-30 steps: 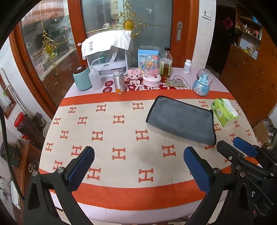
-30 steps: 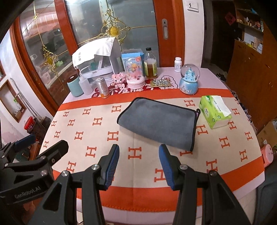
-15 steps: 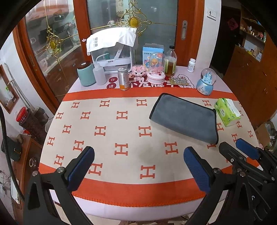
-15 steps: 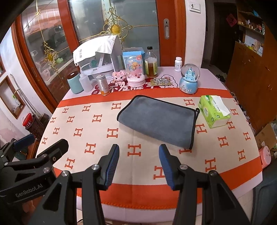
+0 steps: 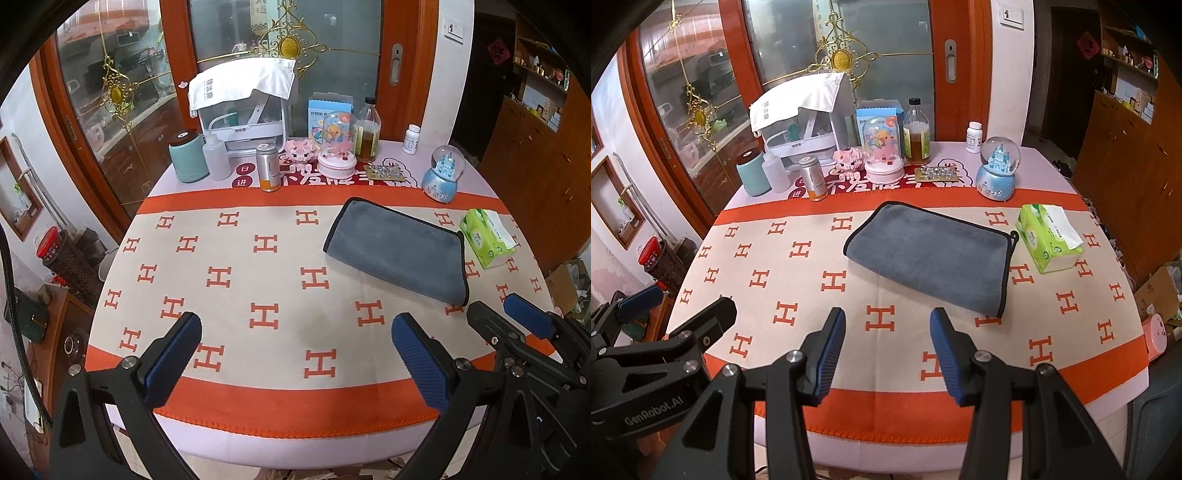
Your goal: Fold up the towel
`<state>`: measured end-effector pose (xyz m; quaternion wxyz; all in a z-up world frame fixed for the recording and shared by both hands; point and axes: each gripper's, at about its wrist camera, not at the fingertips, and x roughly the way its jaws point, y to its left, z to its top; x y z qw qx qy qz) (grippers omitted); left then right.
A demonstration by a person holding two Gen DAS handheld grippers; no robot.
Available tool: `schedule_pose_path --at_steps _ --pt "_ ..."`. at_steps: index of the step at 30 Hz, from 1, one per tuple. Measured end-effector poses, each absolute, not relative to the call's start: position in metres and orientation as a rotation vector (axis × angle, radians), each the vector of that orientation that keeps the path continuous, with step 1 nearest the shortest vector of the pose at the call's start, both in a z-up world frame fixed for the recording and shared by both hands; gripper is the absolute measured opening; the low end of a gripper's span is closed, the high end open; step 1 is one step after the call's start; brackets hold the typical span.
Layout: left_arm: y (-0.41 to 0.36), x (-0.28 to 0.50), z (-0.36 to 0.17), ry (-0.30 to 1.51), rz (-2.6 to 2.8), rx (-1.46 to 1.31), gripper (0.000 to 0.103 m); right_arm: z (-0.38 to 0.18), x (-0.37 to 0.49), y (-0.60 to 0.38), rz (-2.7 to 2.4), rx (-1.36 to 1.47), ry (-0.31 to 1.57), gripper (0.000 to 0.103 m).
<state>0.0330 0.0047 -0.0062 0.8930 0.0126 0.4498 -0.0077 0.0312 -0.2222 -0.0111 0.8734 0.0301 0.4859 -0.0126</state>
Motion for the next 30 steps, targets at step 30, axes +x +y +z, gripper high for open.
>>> schedule_pose_path --at_steps 30 --pt "0.017 0.028 -0.01 0.944 -0.017 0.03 0.102 -0.01 0.031 -0.217 -0.023 0.065 1.015 0.048"
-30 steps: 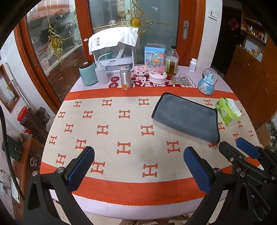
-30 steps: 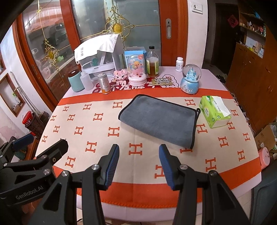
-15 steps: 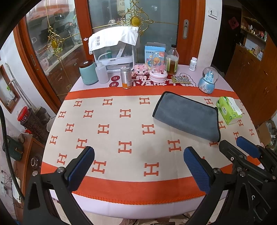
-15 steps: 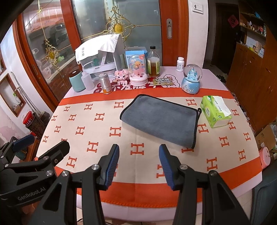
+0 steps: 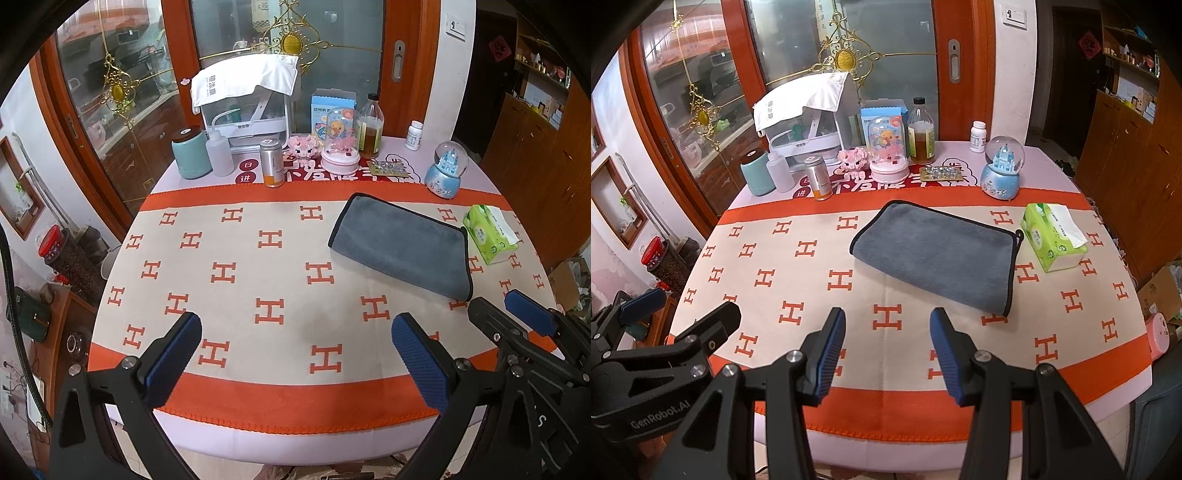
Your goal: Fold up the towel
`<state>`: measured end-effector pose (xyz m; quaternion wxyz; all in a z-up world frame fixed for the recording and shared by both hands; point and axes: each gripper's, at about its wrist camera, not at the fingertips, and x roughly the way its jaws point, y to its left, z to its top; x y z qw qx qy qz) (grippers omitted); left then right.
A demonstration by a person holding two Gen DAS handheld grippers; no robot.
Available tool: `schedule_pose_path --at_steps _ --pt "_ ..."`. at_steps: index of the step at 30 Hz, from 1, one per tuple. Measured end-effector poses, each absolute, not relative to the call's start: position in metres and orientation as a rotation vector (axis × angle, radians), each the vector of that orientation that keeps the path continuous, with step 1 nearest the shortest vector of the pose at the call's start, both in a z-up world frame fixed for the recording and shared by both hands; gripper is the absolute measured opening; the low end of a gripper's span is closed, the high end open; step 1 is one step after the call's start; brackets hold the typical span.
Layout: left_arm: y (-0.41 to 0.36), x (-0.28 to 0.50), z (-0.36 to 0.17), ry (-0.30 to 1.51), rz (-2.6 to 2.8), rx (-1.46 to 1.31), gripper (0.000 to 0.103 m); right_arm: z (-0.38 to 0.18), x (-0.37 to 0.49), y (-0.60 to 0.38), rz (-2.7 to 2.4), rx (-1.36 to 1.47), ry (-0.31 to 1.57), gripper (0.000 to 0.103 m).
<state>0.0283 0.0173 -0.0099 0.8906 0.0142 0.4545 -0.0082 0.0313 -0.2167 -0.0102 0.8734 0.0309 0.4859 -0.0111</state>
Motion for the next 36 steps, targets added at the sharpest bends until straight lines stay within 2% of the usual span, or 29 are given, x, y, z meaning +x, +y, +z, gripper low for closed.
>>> schedule_pose_path --at_steps 36 --pt "0.023 0.023 -0.014 0.962 -0.004 0.045 0.102 -0.014 0.023 -0.205 -0.018 0.073 1.019 0.048"
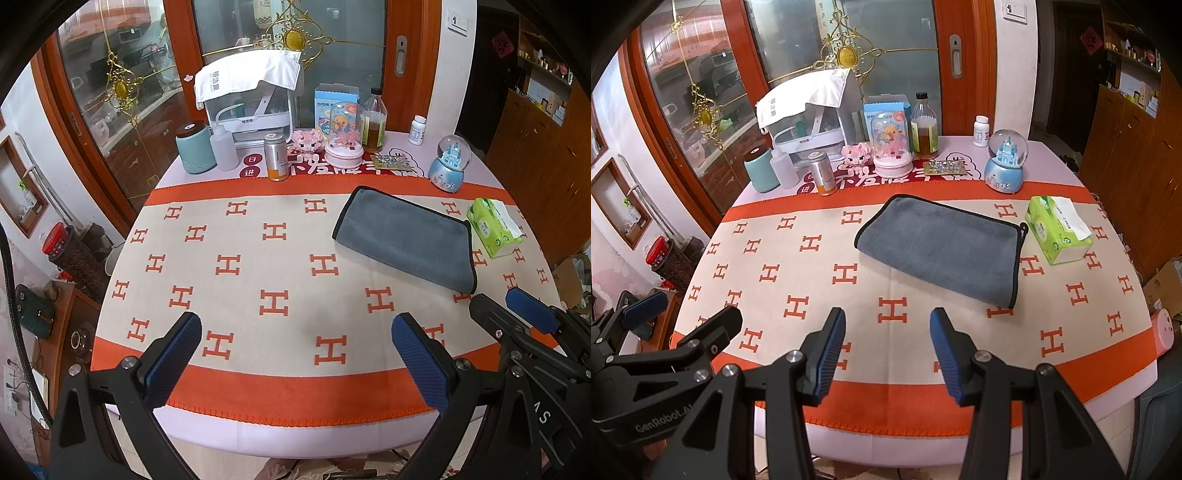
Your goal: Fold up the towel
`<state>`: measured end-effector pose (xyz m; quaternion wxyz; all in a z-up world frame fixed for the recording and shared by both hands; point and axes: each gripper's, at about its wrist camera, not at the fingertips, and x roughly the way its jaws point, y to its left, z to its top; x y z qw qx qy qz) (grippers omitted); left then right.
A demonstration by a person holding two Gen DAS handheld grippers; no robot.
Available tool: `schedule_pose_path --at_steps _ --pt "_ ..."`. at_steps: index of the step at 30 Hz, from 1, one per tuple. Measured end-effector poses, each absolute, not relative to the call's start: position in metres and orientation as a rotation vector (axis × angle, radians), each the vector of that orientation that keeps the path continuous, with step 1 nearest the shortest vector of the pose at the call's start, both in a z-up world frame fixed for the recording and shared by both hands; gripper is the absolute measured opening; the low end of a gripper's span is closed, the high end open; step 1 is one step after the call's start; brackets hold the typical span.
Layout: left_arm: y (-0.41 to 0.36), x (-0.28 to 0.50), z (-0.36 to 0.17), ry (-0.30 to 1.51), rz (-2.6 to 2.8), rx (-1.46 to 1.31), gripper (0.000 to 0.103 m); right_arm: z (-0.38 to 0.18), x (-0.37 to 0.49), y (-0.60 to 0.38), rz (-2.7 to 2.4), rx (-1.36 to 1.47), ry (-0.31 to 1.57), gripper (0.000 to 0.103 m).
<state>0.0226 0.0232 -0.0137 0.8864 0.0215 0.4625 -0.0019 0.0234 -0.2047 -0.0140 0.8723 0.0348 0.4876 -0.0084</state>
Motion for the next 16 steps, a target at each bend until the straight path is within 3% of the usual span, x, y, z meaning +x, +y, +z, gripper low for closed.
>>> schedule_pose_path --at_steps 16 --pt "0.0196 0.019 -0.0154 0.97 -0.004 0.048 0.102 -0.0151 0.0233 -0.2061 -0.015 0.075 1.02 0.048"
